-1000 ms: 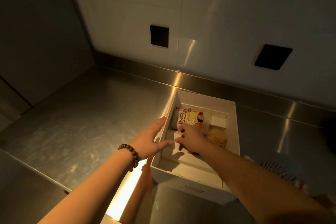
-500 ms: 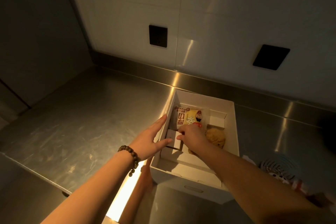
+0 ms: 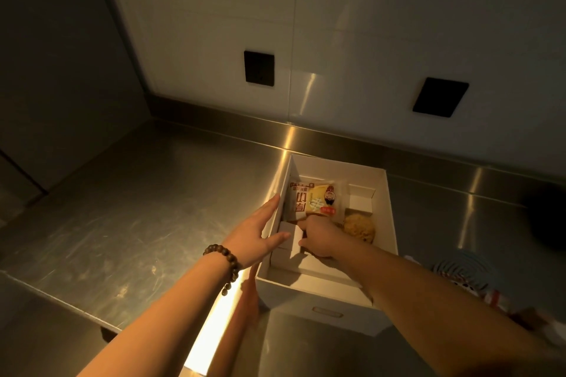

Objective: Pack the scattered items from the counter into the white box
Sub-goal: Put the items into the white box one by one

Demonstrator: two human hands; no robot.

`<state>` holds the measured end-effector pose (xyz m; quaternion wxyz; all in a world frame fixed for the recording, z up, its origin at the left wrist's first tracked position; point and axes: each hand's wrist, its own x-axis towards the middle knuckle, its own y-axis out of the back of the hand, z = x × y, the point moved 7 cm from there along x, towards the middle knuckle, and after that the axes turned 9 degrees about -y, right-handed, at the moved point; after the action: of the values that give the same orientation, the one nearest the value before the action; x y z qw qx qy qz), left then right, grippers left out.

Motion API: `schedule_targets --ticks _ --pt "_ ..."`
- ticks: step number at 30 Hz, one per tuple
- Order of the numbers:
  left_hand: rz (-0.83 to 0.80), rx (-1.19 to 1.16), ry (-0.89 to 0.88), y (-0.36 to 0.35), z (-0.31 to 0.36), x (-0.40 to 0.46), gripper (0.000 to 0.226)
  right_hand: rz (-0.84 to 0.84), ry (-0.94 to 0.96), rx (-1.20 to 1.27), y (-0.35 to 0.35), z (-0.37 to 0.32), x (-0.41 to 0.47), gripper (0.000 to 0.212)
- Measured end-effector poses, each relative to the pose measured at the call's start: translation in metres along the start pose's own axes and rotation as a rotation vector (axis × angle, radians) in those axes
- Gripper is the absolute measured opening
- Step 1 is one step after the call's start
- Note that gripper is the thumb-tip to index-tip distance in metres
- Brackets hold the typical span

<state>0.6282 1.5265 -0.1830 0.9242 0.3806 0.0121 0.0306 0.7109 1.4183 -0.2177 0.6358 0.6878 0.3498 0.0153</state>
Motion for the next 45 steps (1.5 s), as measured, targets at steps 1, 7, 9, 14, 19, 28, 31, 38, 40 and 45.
schedule_targets --ticks 1,7,9,14,19,28,31,38,40,45 --pt "0.006 0.012 -0.002 0.001 0.001 0.0 0.078 -0.003 -0.009 0.056 0.0 0.001 -0.002 0.036" --pt "0.013 0.173 -0.061 0.007 0.009 0.005 0.088 0.163 0.04 0.337 0.011 0.01 -0.035 0.044" --pt "-0.003 0.245 -0.109 0.008 0.016 0.006 0.09 0.231 0.093 0.241 0.02 0.013 -0.048 0.056" --pt "0.025 0.194 -0.227 0.003 0.059 0.009 0.083 0.413 0.109 0.203 0.055 0.047 -0.093 0.064" --pt "0.009 0.168 -0.325 -0.034 0.14 0.015 0.077 0.528 -0.025 0.208 0.089 0.136 -0.146 0.062" --pt "-0.018 0.176 -0.521 -0.166 0.284 0.013 0.068 0.515 -0.336 0.342 0.072 0.354 -0.261 0.051" --pt "-0.072 0.13 -0.477 -0.219 0.302 0.014 0.066 0.403 -0.339 0.377 0.043 0.393 -0.277 0.056" --pt "-0.348 0.242 -0.307 -0.316 0.313 0.034 0.067 0.233 -0.268 0.52 -0.004 0.408 -0.268 0.071" --pt "-0.393 0.261 -0.276 -0.328 0.313 0.044 0.063 0.213 -0.265 0.593 -0.013 0.402 -0.259 0.072" --pt "-0.483 0.259 -0.256 -0.344 0.311 0.059 0.056 0.245 -0.227 0.709 -0.019 0.387 -0.238 0.051"
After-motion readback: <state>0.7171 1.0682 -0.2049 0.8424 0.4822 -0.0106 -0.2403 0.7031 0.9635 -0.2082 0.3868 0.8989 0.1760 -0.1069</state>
